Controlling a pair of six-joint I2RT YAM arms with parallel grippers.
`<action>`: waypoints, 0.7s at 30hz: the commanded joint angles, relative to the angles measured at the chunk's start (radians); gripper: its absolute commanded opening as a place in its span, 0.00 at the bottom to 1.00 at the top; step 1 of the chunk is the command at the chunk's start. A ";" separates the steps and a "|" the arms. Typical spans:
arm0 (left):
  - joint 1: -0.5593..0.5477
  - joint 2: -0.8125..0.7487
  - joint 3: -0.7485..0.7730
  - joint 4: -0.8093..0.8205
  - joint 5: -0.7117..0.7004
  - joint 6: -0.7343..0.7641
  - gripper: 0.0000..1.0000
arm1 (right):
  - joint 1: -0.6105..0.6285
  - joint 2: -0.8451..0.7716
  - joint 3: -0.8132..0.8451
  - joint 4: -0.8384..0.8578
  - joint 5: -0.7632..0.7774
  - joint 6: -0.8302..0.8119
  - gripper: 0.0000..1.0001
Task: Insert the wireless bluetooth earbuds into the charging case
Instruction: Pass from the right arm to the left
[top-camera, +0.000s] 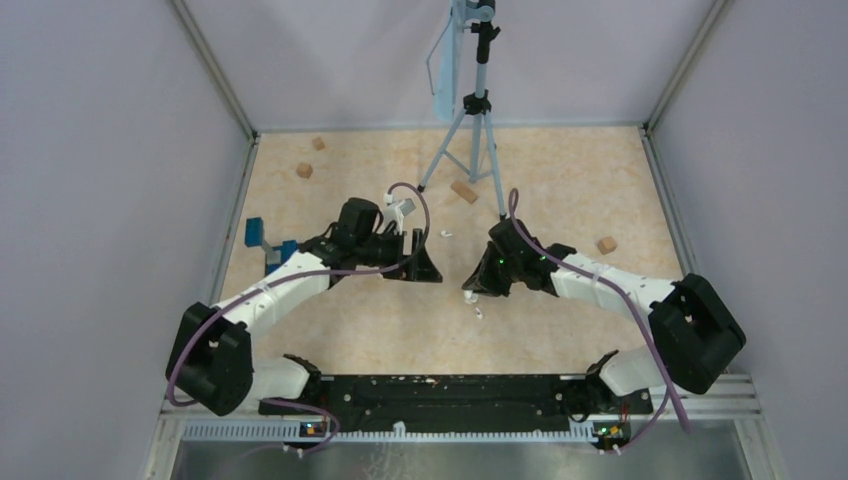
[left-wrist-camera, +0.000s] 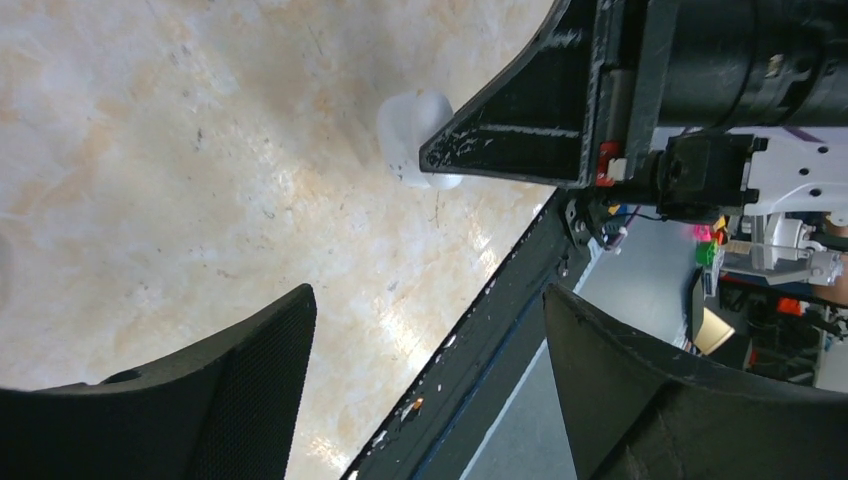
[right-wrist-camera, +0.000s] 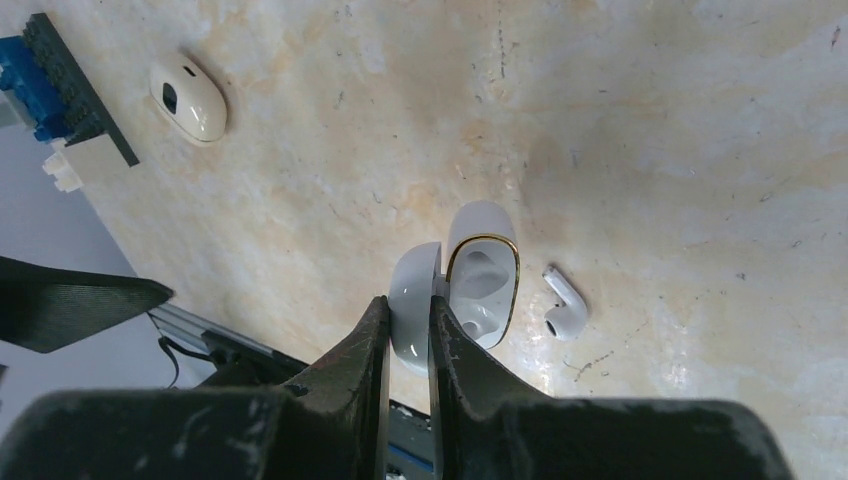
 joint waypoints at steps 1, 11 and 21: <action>-0.034 -0.005 -0.079 0.173 0.019 -0.074 0.87 | 0.014 0.002 0.048 0.001 -0.007 0.034 0.00; -0.144 -0.013 -0.193 0.489 -0.125 -0.222 0.83 | 0.017 -0.005 0.026 0.092 -0.084 0.141 0.00; -0.212 -0.016 -0.275 0.649 -0.228 -0.295 0.67 | 0.017 -0.008 -0.042 0.252 -0.155 0.261 0.00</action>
